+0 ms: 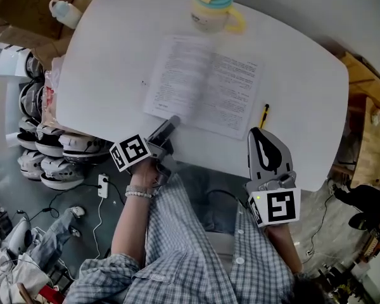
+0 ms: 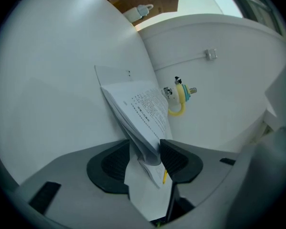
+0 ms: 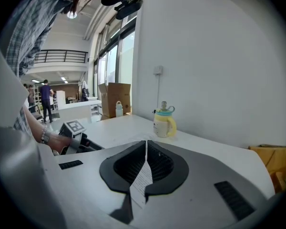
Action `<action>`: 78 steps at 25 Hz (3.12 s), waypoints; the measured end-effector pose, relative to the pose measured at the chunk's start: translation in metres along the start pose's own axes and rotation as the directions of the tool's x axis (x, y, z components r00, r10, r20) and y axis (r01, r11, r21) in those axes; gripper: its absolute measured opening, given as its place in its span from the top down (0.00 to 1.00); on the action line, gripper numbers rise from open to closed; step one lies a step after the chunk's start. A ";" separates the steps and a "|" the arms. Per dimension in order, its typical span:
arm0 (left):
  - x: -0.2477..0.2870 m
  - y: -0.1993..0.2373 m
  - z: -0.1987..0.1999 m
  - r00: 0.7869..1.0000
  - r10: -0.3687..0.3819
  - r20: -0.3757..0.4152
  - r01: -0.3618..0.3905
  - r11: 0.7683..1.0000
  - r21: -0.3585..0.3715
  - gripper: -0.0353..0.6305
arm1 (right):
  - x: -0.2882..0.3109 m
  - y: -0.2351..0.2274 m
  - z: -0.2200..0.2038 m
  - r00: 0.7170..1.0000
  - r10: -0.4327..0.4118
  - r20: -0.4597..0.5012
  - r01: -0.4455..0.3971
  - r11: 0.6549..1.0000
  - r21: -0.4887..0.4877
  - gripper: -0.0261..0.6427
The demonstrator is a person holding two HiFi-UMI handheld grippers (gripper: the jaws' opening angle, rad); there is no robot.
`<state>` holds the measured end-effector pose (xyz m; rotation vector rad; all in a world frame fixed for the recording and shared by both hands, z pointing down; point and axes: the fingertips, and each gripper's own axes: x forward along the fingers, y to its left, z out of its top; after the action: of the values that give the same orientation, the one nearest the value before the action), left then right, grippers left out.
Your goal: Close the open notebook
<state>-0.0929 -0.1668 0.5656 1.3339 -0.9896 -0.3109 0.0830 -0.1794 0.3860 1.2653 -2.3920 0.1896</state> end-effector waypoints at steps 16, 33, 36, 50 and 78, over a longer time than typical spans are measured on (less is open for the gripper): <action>-0.008 -0.018 0.003 0.997 -0.040 0.064 0.031 0.989 0.143 0.89 | -0.016 -0.006 -0.007 1.000 0.003 0.003 -0.003 1.000 -0.001 0.92; 0.005 -0.048 -0.036 0.992 0.094 -0.079 -0.026 0.794 0.608 0.91 | -0.038 -0.008 -0.007 1.000 -0.014 0.027 0.014 1.000 -0.004 0.92; 0.009 -0.049 -0.043 0.988 0.115 -0.100 -0.022 0.759 0.651 0.91 | -0.041 -0.008 -0.007 0.999 -0.018 0.030 0.018 1.000 -0.001 0.92; 0.023 -0.049 -0.061 0.961 0.201 -0.188 -0.003 0.692 0.722 0.92 | -0.051 -0.014 -0.009 0.998 -0.048 0.033 0.047 0.999 0.006 0.92; 0.055 -0.025 -0.096 0.779 0.570 -0.261 0.116 0.277 0.954 0.88 | -0.064 -0.027 -0.001 0.990 -0.133 0.056 0.132 0.991 0.027 0.92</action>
<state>0.0192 -0.1483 0.5739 2.1186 -0.7956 1.1358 0.1366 -0.1463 0.3580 1.4532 -2.3492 0.1435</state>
